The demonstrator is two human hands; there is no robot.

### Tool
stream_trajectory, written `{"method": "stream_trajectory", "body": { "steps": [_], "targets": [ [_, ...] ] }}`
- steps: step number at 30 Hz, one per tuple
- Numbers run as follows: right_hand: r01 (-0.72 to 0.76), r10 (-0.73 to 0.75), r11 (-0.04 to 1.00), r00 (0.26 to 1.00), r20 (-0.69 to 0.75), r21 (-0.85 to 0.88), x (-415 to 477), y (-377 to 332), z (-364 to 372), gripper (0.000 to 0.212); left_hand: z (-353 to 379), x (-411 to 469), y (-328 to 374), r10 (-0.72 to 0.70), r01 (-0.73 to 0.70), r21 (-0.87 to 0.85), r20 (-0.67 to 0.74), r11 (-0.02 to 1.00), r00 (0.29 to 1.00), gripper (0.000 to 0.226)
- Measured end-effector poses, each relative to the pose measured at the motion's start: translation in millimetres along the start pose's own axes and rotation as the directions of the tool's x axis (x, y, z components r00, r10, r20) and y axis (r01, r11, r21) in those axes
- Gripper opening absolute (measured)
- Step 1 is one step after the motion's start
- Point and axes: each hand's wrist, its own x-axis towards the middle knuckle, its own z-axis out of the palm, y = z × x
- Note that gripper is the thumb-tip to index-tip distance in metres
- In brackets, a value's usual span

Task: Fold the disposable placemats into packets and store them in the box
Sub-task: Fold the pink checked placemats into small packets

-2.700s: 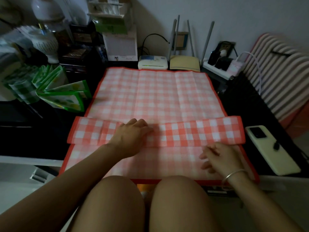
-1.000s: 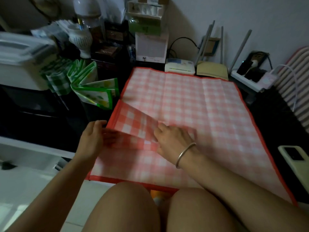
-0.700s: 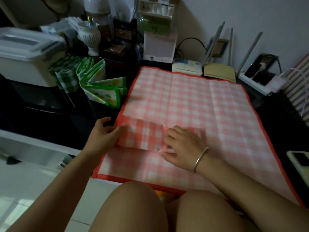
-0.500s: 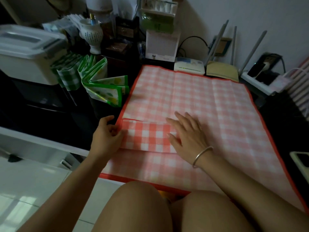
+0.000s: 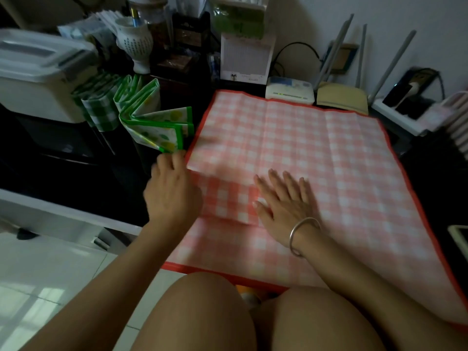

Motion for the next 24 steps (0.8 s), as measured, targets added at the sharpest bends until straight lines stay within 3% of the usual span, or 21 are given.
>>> {"method": "stream_trajectory", "body": {
  "steps": [2, 3, 4, 6, 8, 13, 18, 21, 23, 24],
  "targets": [
    [-0.004, 0.004, 1.000, 1.000, -0.002, -0.020, 1.8, 0.4, 1.2, 0.063, 4.4, -1.2, 20.1, 0.279, -0.273, 0.084, -0.073, 0.958, 0.957, 0.057],
    [-0.006, 0.006, 1.000, 1.000, -0.002, -0.026, 3.1, 0.0, 1.3, 0.067, 9.9, -2.5, 27.8, 0.427, -0.421, 0.111, -0.032, 0.900, 0.904, 0.056],
    [-0.009, 0.009, 1.000, 1.000, -0.004, -0.029, 3.6, 0.8, 2.4, 0.069, 16.5, -5.0, 33.9, 0.535, -0.542, 0.142, 0.086, 0.828, 0.840, 0.059],
    [-0.007, 0.007, 1.000, 1.000, -0.015, -0.014, 3.8, 2.1, 4.1, 0.065, 29.0, -9.5, 34.5, 0.572, -0.638, 0.174, 0.314, 0.750, 0.758, 0.071],
    [0.000, 0.000, 1.000, 1.000, -0.024, 0.011, 4.0, 3.5, 5.8, 0.061, 38.8, -10.4, 25.2, 0.514, -0.598, 0.145, 0.379, 0.788, 0.770, 0.072],
    [0.009, -0.009, 1.000, 1.000, -0.017, 0.004, 1.0, 6.5, 0.4, 0.061, 48.8, -9.3, 16.4, 0.518, -0.570, 0.064, 0.343, 0.819, 0.784, 0.067],
    [-0.170, 0.170, 0.985, 0.985, 0.028, 0.006, -17.8, 20.5, -0.9, 0.065, 52.1, -10.3, 15.8, 0.509, -0.561, 0.100, 0.318, 0.821, 0.800, 0.069],
    [-0.205, 0.199, 0.977, 0.976, 0.087, 0.057, -15.0, 19.7, -2.7, 0.065, 51.7, -10.3, 16.7, 0.508, -0.560, 0.109, 0.308, 0.821, 0.804, 0.067],
    [-0.247, 0.249, 0.953, 0.968, 0.011, 0.173, -12.7, 19.6, -10.6, 0.064, 51.9, -10.1, 16.2, 0.507, -0.554, 0.082, 0.312, 0.828, 0.804, 0.065],
    [-0.268, 0.303, 0.928, 0.947, -0.104, 0.260, -13.4, 21.5, -14.5, 0.061, 52.4, -9.8, 15.8, 0.504, -0.551, 0.079, 0.316, 0.831, 0.804, 0.065]
  ]
}}
